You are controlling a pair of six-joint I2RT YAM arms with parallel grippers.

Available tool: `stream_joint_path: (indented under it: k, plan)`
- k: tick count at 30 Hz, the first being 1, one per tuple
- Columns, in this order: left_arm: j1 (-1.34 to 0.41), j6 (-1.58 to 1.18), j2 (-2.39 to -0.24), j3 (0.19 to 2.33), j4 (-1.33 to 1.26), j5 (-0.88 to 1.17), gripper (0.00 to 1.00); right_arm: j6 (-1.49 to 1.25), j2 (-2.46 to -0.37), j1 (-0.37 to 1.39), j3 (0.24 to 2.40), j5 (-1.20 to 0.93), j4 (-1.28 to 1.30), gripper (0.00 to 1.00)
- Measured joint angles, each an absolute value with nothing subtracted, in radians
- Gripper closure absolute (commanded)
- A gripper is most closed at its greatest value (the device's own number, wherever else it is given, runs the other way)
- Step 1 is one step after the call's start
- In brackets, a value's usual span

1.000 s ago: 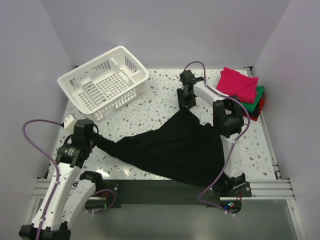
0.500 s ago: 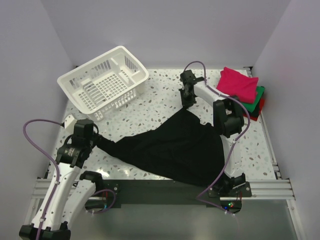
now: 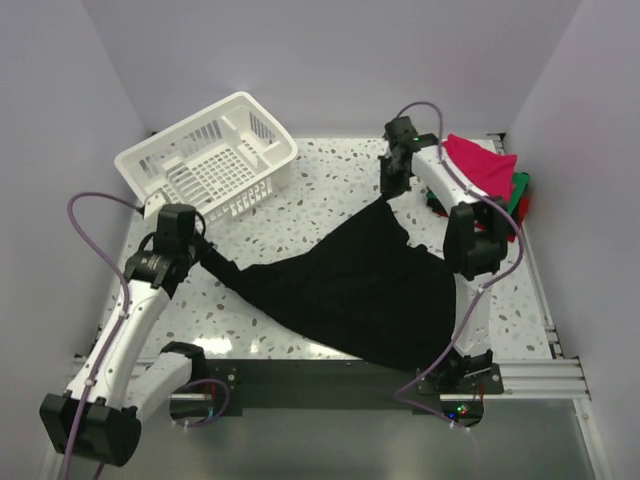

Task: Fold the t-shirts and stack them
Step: Flatten the tshirt out

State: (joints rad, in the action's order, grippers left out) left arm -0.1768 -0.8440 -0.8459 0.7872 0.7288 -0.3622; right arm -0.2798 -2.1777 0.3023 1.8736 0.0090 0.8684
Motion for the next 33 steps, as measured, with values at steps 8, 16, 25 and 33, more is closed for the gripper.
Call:
stream_joint_path:
  k: [8,16,25,33]
  plan:
    - [-0.177,-0.711,-1.183,1.288,0.602,-0.347,1.0,-0.295,-1.967,0.141,2.305,0.021,0.986,1.0]
    - [-0.177,-0.633,-1.278,1.739,0.545,-0.392,1.0,-0.289,-1.6,0.118,2.37,0.12,0.907,1.0]
    - [-0.177,-0.623,-1.109,1.782,0.55,-0.442,1.0,-0.249,-1.289,0.118,2.22,0.173,0.731,1.0]
    - [-0.177,-0.6,-1.05,1.841,0.592,-0.474,1.0,-0.221,-1.196,0.119,2.178,0.204,0.693,1.0]
